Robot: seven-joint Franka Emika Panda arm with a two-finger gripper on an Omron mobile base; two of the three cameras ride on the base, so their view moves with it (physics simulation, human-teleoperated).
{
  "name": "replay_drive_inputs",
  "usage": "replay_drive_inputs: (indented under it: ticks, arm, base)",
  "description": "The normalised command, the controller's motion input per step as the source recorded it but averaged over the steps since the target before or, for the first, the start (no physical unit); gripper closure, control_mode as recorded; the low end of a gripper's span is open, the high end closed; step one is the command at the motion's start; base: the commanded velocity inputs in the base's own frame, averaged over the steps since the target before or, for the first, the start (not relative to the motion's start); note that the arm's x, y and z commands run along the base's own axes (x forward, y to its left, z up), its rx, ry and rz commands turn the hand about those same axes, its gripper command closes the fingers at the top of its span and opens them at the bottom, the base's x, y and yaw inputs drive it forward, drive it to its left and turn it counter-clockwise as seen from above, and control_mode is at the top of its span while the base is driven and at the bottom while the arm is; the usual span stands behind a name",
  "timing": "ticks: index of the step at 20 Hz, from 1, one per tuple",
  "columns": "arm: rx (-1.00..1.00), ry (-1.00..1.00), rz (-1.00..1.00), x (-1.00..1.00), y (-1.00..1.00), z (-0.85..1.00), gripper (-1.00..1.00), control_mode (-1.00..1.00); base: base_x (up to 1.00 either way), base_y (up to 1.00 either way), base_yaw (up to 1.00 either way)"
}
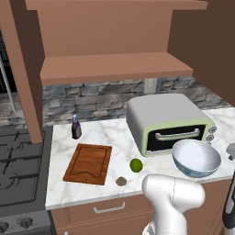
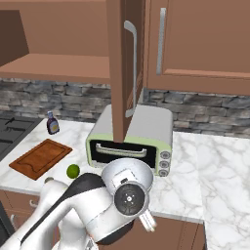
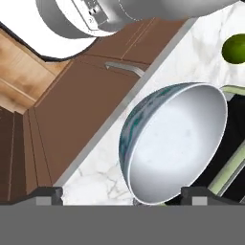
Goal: Open the cabinet. Place the bowl and condiment on the counter. Then place the lime and garlic on the cutting board.
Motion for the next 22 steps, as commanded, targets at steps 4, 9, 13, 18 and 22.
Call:
replay_drive_inputs:
  ticks: [4, 9, 13, 18, 22]
  arm:
    - [-0.06, -0.12, 0.0, -0.77, 0.65, 0.26, -1.0, -1.0]
    - [-0.13, -0.04, 0.0, -0.23, 0.96, 0.83, -1.0, -1.0]
    - [-0.2, 0.0, 0.01, -0.03, 1.0, 0.64, -1.0, -1.0]
    - [-0.2, 0.0, 0.06, 0.0, 1.0, 0.06, -1.0, -1.0]
    - [-0.16, 0.0, 0.08, 0.16, 1.0, 0.0, -1.0, -1.0]
  base:
    - [0.0, 0.0, 0.0]
    - [0.0, 0.0, 0.0]
    - [0.0, 0.0, 0.0]
    - [0.0, 0.0, 0.0]
    - [0.0, 0.0, 0.0]
